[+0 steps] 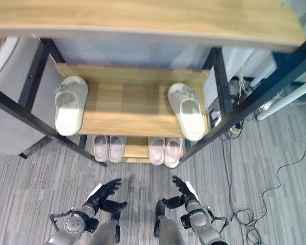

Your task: Arrange the slippers neatly on the shoe rack.

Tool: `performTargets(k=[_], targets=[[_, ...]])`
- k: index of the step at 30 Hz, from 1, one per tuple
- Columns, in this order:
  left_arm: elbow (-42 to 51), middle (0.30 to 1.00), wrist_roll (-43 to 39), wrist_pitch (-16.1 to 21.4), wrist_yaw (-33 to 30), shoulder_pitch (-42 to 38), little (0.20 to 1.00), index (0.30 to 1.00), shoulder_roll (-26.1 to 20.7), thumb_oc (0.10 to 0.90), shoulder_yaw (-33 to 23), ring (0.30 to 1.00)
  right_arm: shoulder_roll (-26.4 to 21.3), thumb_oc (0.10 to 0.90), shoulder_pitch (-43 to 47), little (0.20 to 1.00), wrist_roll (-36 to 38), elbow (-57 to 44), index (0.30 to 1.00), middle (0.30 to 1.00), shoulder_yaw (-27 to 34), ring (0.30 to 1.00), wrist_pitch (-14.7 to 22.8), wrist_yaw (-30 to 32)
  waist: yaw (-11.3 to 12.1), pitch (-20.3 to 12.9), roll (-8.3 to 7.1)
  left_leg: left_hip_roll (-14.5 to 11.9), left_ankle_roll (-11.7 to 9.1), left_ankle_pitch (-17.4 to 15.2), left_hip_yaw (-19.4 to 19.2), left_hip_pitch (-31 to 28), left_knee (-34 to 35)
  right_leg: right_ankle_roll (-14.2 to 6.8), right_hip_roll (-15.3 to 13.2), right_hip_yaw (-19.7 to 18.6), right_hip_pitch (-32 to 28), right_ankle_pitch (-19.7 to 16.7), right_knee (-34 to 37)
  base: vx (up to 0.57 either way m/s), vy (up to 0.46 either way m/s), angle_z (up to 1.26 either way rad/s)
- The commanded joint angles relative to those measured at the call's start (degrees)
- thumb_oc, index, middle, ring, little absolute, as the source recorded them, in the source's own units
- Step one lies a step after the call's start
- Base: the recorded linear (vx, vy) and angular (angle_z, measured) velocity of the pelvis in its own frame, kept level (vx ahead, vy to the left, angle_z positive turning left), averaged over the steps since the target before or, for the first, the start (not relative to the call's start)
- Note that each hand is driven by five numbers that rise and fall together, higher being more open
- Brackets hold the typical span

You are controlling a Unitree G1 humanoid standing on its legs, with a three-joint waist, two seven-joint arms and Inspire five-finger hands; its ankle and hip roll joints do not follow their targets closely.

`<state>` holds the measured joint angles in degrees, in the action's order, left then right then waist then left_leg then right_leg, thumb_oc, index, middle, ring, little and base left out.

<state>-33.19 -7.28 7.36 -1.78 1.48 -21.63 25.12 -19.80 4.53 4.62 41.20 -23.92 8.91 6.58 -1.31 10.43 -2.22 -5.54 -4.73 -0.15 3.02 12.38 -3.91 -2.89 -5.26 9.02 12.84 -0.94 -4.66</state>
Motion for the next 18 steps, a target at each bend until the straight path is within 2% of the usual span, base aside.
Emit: performTargets(k=[1,4,5,6,10,11,18], targets=[[2.35,0.9,3.8,3.39,-0.6,-0.06,0.9,0.9,1.44,0.8,-0.23,0.9,1.11,0.8,-0.53,0.9,2.77,-3.94,0.9,0.9,-1.32,0.9,3.17,-4.92,1.68,-6.7,1.39,1.07,-0.11,3.93,-0.11,-4.46,7.75,-2.67,1.01,0.96,-4.97,2.23,2.57,0.18,-0.018,0.0],[1.59,0.9,4.68,3.06,-0.78,0.61,0.9,0.9,1.89,0.8,-0.57,0.9,2.05,0.8,-0.82,0.9,4.5,-4.1,0.9,0.9,-2.5,0.9,2.86,-6.78,1.98,-7.43,1.39,1.13,-0.59,3.94,-0.43,-6.57,8.54,-2.74,1.43,1.18,-8.01,2.1,4.82,0.11,-0.008,-0.03],[1.71,0.9,4.31,2.68,-0.99,2.8,0.9,0.9,1.66,0.8,-3.99,0.9,-6.26,0.8,-1.5,0.9,-2.77,-21.62,0.9,0.9,0.06,0.9,2.31,-8.4,1.21,-8.32,0.94,1.09,-0.88,4.55,-1.27,-7.5,8.91,-2.89,1.61,1.25,-9.47,1.24,6.42,0.03,0.004,-0.01],[1.11,0.9,3.27,3.11,-1.12,2.59,0.9,0.9,2.25,0.8,-4.13,0.9,-2.33,0.8,-9.71,0.9,6.52,-19.42,0.9,0.9,0.75,0.9,0.79,-13.28,0.45,-8.25,1.25,1.01,-1.17,4.32,-2.03,-8.29,8.91,-3.0,1.79,0.96,-10.36,1.27,6.94,0.06,0.001,0.08],[0.54,0.9,4.33,2.57,-0.14,3.4,0.9,0.9,1.68,0.8,-3.83,0.9,-3.42,0.8,-9.62,0.9,6.0,-19.52,0.9,0.9,-0.51,0.9,1.26,-12.96,1.01,-8.92,1.11,0.98,-1.49,3.71,-1.98,-9.17,8.91,-2.97,1.97,1.36,-12.14,1.55,8.18,0.01,-0.022,-0.09],[0.34,0.9,4.48,2.57,0.2,3.43,0.9,0.9,1.78,0.8,-3.8,0.9,-3.37,0.8,-9.24,0.9,6.48,-19.58,0.9,0.9,-1.15,0.9,1.55,-13.39,1.19,-8.93,1.15,1.11,-1.49,4.39,-1.82,-9.24,8.91,-2.91,1.88,1.52,-12.35,1.02,8.27,0.0,-0.006,-0.18],[-5.11,0.9,4.0,1.76,-0.59,5.21,0.9,0.9,4.62,0.8,-4.55,0.9,-1.68,0.8,-6.14,0.9,20.07,-27.07,0.9,0.9,-0.53,0.9,2.29,-14.76,2.24,-9.94,1.29,1.12,-1.24,3.23,-2.08,-12.38,8.91,-2.94,1.67,1.31,-15.72,1.57,9.16,0.04,0.002,0.1]])
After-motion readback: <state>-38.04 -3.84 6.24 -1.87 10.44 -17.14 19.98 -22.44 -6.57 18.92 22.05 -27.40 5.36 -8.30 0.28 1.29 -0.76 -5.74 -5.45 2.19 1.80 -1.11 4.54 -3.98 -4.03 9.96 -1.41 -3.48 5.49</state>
